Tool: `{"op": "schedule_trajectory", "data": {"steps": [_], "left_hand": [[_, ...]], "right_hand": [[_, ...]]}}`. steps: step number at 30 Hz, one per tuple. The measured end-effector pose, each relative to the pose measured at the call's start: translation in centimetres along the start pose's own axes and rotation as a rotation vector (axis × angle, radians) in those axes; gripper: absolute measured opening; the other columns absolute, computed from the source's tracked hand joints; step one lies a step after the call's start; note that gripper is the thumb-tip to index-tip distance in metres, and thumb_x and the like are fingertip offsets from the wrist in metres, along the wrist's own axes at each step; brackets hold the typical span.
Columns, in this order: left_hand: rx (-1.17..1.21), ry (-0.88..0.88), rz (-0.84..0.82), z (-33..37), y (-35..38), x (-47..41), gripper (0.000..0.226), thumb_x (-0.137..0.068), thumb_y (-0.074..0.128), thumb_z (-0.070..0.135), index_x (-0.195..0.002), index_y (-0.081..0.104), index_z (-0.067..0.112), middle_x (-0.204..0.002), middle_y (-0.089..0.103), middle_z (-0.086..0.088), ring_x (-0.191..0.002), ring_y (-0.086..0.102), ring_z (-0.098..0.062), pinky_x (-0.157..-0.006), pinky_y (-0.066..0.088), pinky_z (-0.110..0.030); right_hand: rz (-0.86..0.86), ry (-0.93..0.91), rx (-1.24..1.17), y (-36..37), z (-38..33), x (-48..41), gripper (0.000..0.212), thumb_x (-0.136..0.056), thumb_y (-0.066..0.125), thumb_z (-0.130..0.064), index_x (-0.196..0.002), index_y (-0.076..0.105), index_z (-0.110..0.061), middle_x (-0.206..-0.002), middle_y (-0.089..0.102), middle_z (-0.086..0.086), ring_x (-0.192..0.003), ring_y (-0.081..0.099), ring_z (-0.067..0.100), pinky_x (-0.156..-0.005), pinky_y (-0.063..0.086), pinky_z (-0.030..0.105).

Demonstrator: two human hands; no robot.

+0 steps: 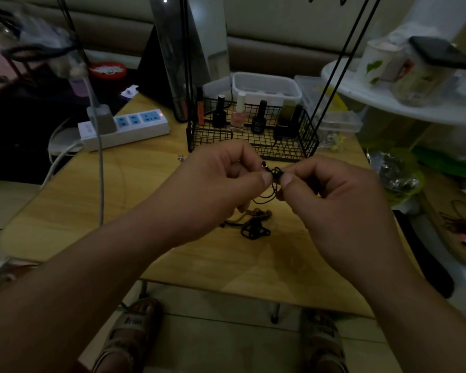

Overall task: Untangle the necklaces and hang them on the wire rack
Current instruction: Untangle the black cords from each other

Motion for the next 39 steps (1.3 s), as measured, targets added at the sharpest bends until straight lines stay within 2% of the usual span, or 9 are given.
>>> {"op": "schedule_trajectory", "data": {"steps": [4, 11, 15, 22, 26, 29, 33, 36, 39], "left_hand": [[-0.116, 0.114, 0.014, 0.3, 0.0, 0.3, 0.022, -0.096, 0.07, 0.016, -0.114, 0.061, 0.024, -0.063, 0.054, -0.01, -0.051, 0.047, -0.012, -0.048, 0.039, -0.024], [-0.371, 0.269, 0.045, 0.2, 0.2, 0.6, 0.005, -0.095, 0.072, 0.022, -0.097, 0.067, 0.023, -0.081, 0.064, 0.012, -0.055, 0.052, -0.006, -0.051, 0.035, -0.012], [-0.356, 0.299, 0.084, 0.1, 0.2, 0.8, 0.005, -0.096, 0.07, 0.017, -0.094, 0.067, 0.02, -0.084, 0.065, 0.012, -0.049, 0.047, -0.015, -0.046, 0.035, -0.021], [-0.159, 0.189, 0.025, 0.1, 0.1, 0.6, 0.011, -0.096, 0.07, 0.017, -0.105, 0.063, 0.017, -0.083, 0.075, -0.001, -0.053, 0.053, -0.007, -0.051, 0.04, -0.018], [-0.268, 0.247, 0.002, 0.1, 0.1, 0.7, 0.009, -0.095, 0.072, 0.021, -0.104, 0.069, 0.017, -0.083, 0.074, 0.003, -0.06, 0.064, -0.013, -0.05, 0.05, -0.031], [-0.266, 0.274, 0.022, 0.3, 0.1, 0.7, 0.002, -0.098, 0.069, 0.014, -0.097, 0.07, 0.013, -0.086, 0.072, 0.005, -0.058, 0.059, -0.004, -0.051, 0.044, -0.016], [-0.063, 0.136, 0.101, 0.3, 0.0, 0.5, 0.008, -0.102, 0.063, 0.015, -0.094, 0.065, 0.015, -0.078, 0.063, 0.013, -0.058, 0.055, -0.006, -0.056, 0.053, -0.024], [0.199, -0.055, 0.084, 0.3, 0.1, 0.1, 0.016, -0.104, 0.054, 0.015, -0.091, 0.063, 0.014, -0.065, 0.049, 0.003, -0.052, 0.043, -0.008, -0.055, 0.049, -0.029], [0.33, -0.152, -0.008, -0.1, 0.2, -0.1, 0.018, -0.104, 0.052, 0.022, -0.103, 0.066, 0.01, -0.07, 0.043, -0.005, -0.055, 0.04, -0.012, -0.057, 0.042, -0.031]], "right_hand": [[-0.013, -0.007, 0.025, -0.1, 0.3, -0.1, 0.014, -0.091, 0.07, -0.024, -0.078, 0.075, -0.027, -0.068, 0.067, -0.009, -0.06, 0.058, 0.003, -0.053, 0.041, 0.012], [-0.029, -0.047, 0.053, 0.2, -0.1, 0.0, 0.01, -0.086, 0.068, -0.024, -0.076, 0.071, -0.023, -0.065, 0.063, -0.01, -0.057, 0.054, 0.002, -0.051, 0.037, 0.009], [0.001, -0.053, 0.07, 0.3, -0.2, 0.0, 0.009, -0.083, 0.067, -0.025, -0.075, 0.068, -0.022, -0.066, 0.061, -0.01, -0.058, 0.053, 0.002, -0.052, 0.037, 0.009], [-0.028, 0.002, -0.044, 0.3, -0.1, -0.4, 0.009, -0.085, 0.066, -0.022, -0.076, 0.069, -0.02, -0.069, 0.062, -0.001, -0.057, 0.051, 0.002, -0.05, 0.039, 0.012], [-0.054, -0.006, -0.034, 0.2, -0.4, -0.2, 0.012, -0.083, 0.068, -0.027, -0.077, 0.07, -0.017, -0.067, 0.063, -0.003, -0.057, 0.053, 0.001, -0.051, 0.04, 0.011], [-0.052, 0.013, -0.022, 0.2, -0.4, -0.1, 0.014, -0.081, 0.066, -0.03, -0.075, 0.07, -0.018, -0.069, 0.067, -0.004, -0.058, 0.056, 0.007, -0.048, 0.04, 0.018], [-0.061, 0.079, -0.058, 0.2, 0.1, -0.5, 0.012, -0.079, 0.063, -0.024, -0.075, 0.069, -0.014, -0.074, 0.067, 0.011, -0.055, 0.052, 0.008, -0.048, 0.041, 0.019], [-0.075, 0.121, -0.106, 0.2, 0.4, -0.7, 0.011, -0.082, 0.064, -0.022, -0.077, 0.07, -0.014, -0.074, 0.067, 0.01, -0.053, 0.048, 0.003, -0.048, 0.039, 0.016], [-0.085, 0.154, -0.157, 0.2, 0.7, -0.7, 0.011, -0.084, 0.064, -0.019, -0.077, 0.071, -0.014, -0.068, 0.066, 0.001, -0.053, 0.049, 0.001, -0.049, 0.039, 0.015]]}}
Point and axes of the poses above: each hand's wrist, its own x-axis away from the middle knuckle, its own y-axis out of the palm, z = x × y, the point moved 2 cm from there along -x, towards the middle knuckle
